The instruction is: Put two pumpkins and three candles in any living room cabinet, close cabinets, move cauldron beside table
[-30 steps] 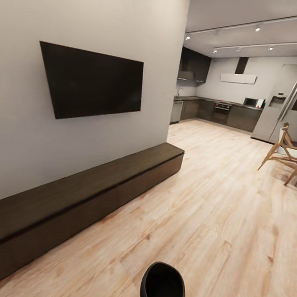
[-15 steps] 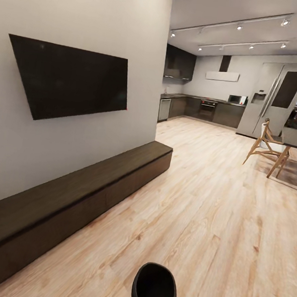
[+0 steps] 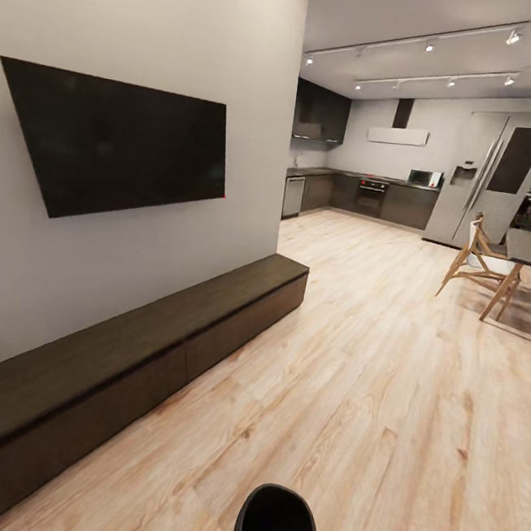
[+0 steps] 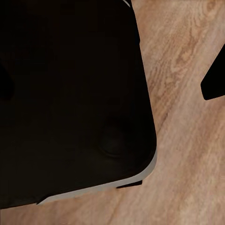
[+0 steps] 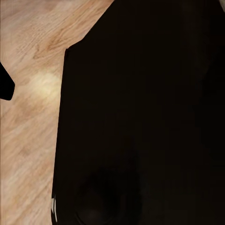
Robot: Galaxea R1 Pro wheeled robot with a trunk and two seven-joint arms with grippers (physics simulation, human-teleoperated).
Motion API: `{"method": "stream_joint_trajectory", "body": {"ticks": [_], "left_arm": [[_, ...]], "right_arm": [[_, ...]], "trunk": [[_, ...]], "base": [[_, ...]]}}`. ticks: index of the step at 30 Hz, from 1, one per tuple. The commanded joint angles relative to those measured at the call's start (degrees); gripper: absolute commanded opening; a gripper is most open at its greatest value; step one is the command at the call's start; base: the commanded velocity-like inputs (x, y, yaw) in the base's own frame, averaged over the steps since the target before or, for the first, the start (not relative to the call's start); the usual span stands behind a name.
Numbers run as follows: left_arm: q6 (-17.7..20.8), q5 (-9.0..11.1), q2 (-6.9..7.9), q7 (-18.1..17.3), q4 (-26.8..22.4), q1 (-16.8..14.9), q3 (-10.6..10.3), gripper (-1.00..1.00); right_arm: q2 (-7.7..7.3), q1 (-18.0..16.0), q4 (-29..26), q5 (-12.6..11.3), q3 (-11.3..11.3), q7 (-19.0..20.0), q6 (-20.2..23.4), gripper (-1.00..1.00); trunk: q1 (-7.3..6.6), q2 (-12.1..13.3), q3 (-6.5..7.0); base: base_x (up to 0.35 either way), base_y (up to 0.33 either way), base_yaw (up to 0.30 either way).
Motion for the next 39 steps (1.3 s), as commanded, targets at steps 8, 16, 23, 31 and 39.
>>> {"method": "stream_joint_trajectory", "body": {"ticks": [8, 16, 23, 31, 39], "left_arm": [[-0.25, -0.05, 0.01, -0.02, 0.04, -0.03, -0.28, 1.0], [-0.26, -0.06, 0.01, -0.03, 0.05, -0.03, -0.32, 1.0], [-0.26, -0.06, 0.01, 0.0, 0.05, -0.03, -0.33, 1.0], [-0.26, -0.06, 0.01, 0.04, 0.05, -0.03, -0.27, 1.0], [-0.22, 0.04, 0.01, 0.02, 0.02, -0.03, -0.24, 1.0]], "right_arm": [[0.01, -0.02, 0.27, -0.09, -0.1, -0.01, -0.27, 1.0], [0.01, -0.02, 0.28, -0.06, -0.05, -0.01, -0.27, 1.0], [0.01, -0.02, 0.29, -0.03, -0.05, -0.01, -0.27, 1.0], [0.05, -0.02, 0.24, -0.09, -0.02, -0.01, -0.27, 1.0], [1.55, -0.02, -0.14, 0.17, 0.32, -0.01, -0.2, 1.0]], "trunk": [[0.01, -0.02, 0.07], [0.01, -0.02, 0.1], [0.01, -0.02, 0.1], [0.01, -0.02, 0.1], [0.01, -0.02, 0.1]], "base": [[0.033, 0.0, -0.199], [0.005, 0.0, -0.08], [0.091, 0.0, -0.006], [0.014, 0.0, 0.0], [0.0, 0.0, 0.0]]}}
